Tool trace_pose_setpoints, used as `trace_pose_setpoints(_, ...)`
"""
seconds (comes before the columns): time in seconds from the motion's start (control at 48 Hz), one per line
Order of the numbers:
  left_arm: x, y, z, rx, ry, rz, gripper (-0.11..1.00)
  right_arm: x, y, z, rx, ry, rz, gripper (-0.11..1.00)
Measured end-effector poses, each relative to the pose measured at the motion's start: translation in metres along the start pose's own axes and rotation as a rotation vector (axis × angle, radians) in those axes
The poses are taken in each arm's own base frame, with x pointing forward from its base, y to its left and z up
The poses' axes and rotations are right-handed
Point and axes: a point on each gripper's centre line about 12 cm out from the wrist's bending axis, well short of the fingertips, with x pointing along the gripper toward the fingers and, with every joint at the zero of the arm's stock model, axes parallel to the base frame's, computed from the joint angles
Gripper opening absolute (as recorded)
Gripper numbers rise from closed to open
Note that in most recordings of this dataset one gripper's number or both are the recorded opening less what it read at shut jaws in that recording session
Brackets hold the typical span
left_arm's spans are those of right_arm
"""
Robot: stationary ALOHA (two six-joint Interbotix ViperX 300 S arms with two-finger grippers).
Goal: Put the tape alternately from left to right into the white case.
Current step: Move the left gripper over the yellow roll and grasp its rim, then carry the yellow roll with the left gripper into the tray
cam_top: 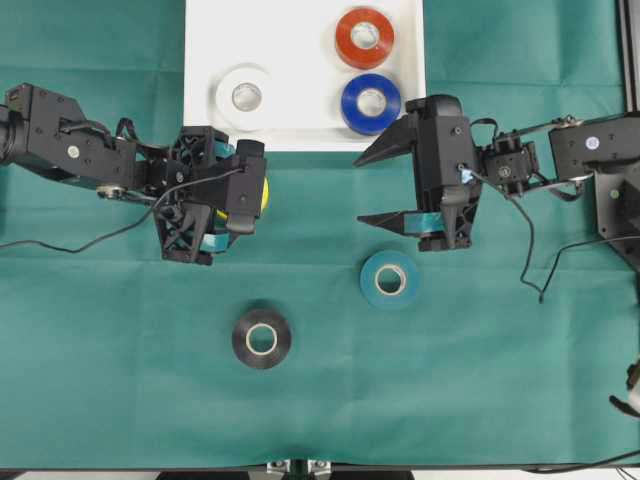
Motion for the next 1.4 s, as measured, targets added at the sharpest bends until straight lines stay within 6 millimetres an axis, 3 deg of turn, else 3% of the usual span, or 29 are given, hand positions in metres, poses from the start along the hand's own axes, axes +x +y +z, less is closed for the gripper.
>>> trace_pose_setpoints(0.125,0.0,0.0,0.0,-0.002,0.001,0.0,0.73,0.0,0.0,0.0,0.0,0.001,-0.001,0.88)
trace_pose_setpoints(0.333,0.0,0.0,0.0,-0.002,0.003,0.0,0.18,0.0,0.0,0.0,0.0,0.001,-0.001,0.88)
trace_pose_setpoints(0.396,-0.001,0.0,0.0,-0.003,0.009,-0.001,0.05,0.0,0.0,0.0,0.0,0.001,-0.001,0.88)
trace_pose_setpoints(0.479,0.0,0.0,-0.002,-0.006,0.024,-0.003,-0.03,0.0,0.0,-0.001,0.0,0.002,0.0,0.88)
trace_pose_setpoints(0.937,-0.009,0.0,0.001,-0.006,0.027,-0.003,-0.04,0.0,0.001,0.0,-0.001,0.0,0.001,0.88)
trace_pose_setpoints(1.395,-0.065,-0.013,0.041,0.031,-0.148,-0.015,-0.04,0.0,0.0,0.0,0.0,0.0,0.0,0.88)
